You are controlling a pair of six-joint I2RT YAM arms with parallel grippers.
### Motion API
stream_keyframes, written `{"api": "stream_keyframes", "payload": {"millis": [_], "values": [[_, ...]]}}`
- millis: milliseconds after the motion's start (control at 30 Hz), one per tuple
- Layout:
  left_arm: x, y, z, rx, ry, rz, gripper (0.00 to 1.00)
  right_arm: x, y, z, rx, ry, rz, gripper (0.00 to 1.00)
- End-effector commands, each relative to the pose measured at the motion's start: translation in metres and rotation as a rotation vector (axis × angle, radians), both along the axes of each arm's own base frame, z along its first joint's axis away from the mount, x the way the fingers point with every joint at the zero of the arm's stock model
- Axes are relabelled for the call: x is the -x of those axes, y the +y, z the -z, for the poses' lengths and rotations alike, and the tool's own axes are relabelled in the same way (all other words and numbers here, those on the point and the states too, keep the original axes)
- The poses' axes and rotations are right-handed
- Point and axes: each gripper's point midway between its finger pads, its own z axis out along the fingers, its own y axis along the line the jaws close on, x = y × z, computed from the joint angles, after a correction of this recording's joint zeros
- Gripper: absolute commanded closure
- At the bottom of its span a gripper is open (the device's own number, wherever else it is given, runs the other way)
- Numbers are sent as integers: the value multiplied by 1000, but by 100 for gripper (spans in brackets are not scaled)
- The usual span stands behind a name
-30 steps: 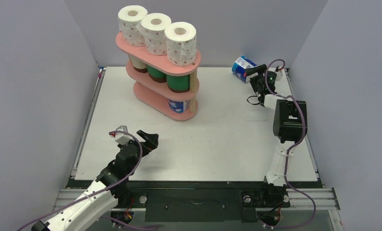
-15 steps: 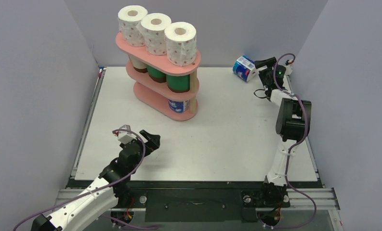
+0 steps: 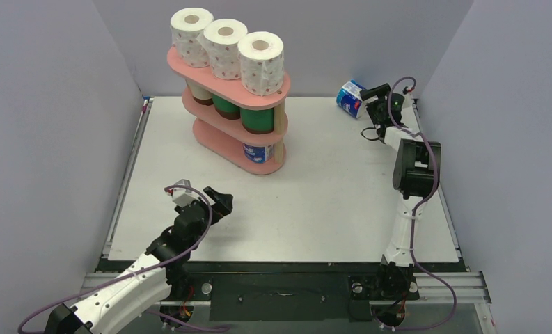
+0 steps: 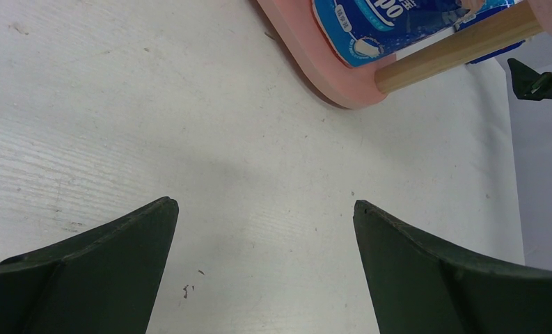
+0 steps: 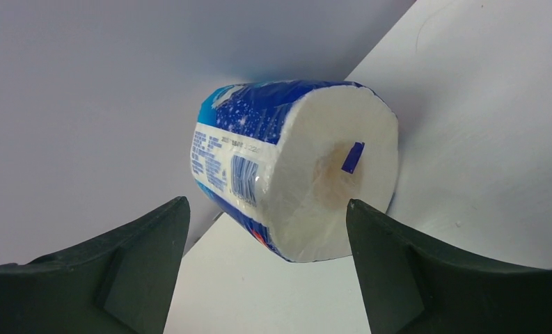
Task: Place and organize the paper towels onto the shelf
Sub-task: Pick up the paper towel from the corner of the board.
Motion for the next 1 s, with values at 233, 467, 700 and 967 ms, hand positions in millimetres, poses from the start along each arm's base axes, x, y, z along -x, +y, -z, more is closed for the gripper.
{"api": "stream_keyframes", "payload": {"millis": [233, 467, 700, 967], "values": [[-9, -2, -19, 23, -64, -9, 3, -19, 14, -13, -7, -61, -38, 23], [-8, -1, -18, 26, -63, -15, 3, -29, 21, -10, -35, -68, -63, 25], [-8, -1, -15, 26, -58, -16, 3, -32, 25, -8, -51, -99, -78, 26], [-9, 0, -14, 20, -54, -19, 3, -36, 32, -21, -53, -177, -99, 35]]}}
